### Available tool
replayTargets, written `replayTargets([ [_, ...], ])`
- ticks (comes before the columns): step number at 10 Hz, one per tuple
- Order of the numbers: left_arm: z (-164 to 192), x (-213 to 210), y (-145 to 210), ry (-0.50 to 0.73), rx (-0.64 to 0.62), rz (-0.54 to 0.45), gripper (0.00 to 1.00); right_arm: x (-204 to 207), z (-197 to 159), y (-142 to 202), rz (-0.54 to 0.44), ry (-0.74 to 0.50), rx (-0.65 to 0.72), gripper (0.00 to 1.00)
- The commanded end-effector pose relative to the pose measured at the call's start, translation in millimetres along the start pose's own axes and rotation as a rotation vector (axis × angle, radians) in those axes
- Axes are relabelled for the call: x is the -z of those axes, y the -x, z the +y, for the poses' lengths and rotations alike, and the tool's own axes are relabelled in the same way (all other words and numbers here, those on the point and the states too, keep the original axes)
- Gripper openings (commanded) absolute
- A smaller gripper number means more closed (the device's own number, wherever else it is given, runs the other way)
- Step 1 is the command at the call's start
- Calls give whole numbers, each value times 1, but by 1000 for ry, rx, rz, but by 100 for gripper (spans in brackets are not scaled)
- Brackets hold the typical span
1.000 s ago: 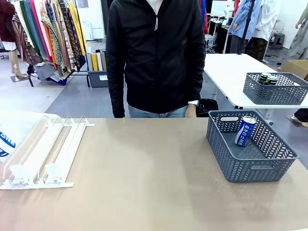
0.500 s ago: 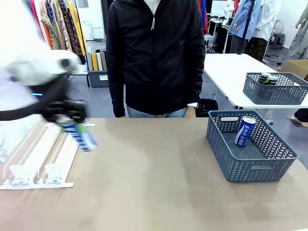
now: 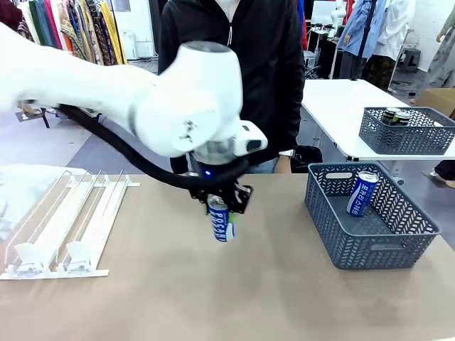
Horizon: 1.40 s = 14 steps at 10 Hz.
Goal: Retrieve and store the cans from the dispenser.
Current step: Pick up one can from the Automatic Can Dispenser and place it in the middle of the table.
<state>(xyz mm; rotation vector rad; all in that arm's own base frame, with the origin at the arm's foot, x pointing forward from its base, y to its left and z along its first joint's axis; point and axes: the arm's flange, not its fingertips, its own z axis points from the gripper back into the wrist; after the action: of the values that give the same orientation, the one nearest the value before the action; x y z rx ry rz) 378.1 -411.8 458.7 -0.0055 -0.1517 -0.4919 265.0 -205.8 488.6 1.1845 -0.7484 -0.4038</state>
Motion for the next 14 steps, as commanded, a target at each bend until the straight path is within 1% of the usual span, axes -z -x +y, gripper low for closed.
replayTargets([
  [1, -9, 10, -17, -40, 25, -25, 0, 3, 1, -4, -18, -26, -25, 100],
  [3, -11, 36, -22, -56, 59, 6, 0, 3, 1, -4, -18, -26, -25, 100],
  [5, -8, 51, -28, -22, 80, 51, 0, 3, 1, -4, -18, -26, -25, 100],
  [9, -2, 54, -34, 0, 71, 91, 0, 3, 1, -4, -18, -26, -25, 100],
  [10, -1, 55, -35, -4, 74, 99, 43, 3, 1, -4, -18, -26, -25, 100],
  [11, 0, 53, -35, -5, 71, 101, 100, 3, 1, -4, -18, -26, -25, 100],
  [14, 10, 35, -37, 12, 43, 58, 100, 3, 1, -4, -18, -26, -25, 100],
])
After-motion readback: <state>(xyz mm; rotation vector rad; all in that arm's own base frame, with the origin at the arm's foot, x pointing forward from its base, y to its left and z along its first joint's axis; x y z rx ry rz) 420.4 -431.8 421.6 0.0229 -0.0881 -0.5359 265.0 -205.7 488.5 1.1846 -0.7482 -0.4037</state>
